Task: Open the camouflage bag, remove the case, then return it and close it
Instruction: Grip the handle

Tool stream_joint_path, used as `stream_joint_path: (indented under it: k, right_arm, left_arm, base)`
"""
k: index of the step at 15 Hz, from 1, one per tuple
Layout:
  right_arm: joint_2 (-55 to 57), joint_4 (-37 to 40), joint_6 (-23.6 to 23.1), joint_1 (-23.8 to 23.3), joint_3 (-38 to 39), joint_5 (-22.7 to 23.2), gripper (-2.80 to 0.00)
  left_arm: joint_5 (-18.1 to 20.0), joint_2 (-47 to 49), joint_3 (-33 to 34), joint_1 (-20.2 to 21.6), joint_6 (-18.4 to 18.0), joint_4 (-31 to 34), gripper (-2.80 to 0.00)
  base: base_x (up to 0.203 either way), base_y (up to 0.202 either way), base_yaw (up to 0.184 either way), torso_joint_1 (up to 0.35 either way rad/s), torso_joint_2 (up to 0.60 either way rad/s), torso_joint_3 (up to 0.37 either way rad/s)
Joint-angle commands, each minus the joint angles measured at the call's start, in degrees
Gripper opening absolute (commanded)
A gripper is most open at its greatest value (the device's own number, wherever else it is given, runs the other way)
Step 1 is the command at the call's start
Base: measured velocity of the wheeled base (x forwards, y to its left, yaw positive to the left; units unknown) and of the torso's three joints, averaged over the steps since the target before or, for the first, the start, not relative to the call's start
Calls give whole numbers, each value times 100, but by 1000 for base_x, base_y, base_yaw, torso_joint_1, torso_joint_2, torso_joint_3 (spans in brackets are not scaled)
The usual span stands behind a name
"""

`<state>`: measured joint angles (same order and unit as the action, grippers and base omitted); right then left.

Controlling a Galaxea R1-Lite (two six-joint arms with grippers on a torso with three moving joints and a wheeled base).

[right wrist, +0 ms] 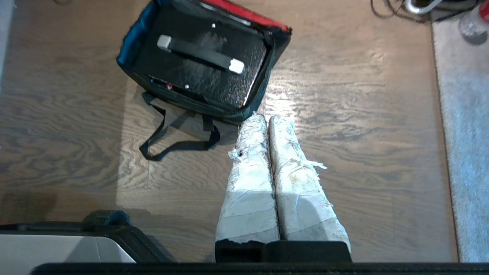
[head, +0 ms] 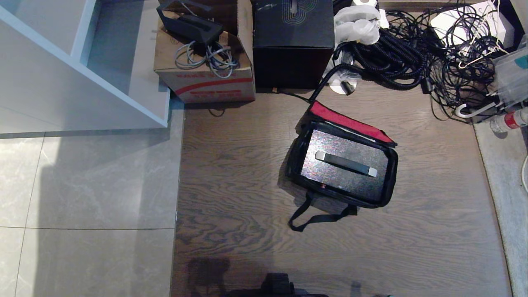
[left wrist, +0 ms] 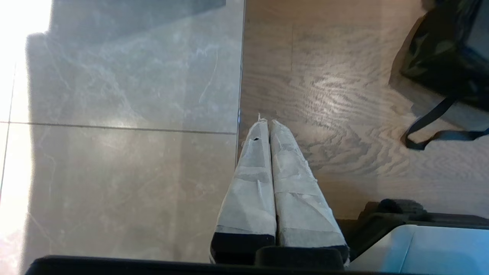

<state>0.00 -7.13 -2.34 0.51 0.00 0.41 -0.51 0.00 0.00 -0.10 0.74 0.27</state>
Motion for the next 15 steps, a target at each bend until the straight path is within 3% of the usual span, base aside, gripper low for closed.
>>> stream_joint_path:
  k: [1,10,15]
  right_arm:
    - [9,-8,-3,2,229,2,-280]
    - [9,-8,-3,2,229,2,-280]
    - [9,-8,-3,2,229,2,-280]
  left_arm:
    - [-2,0,0,1,5,0,-280]
    - [-2,0,0,1,4,0,-280]
    - [-2,0,0,1,-13,0,-280]
  base:
    - [0,0,0,7,2,212]
    - [0,0,0,3,1,203]
    - [0,0,0,2,1,60]
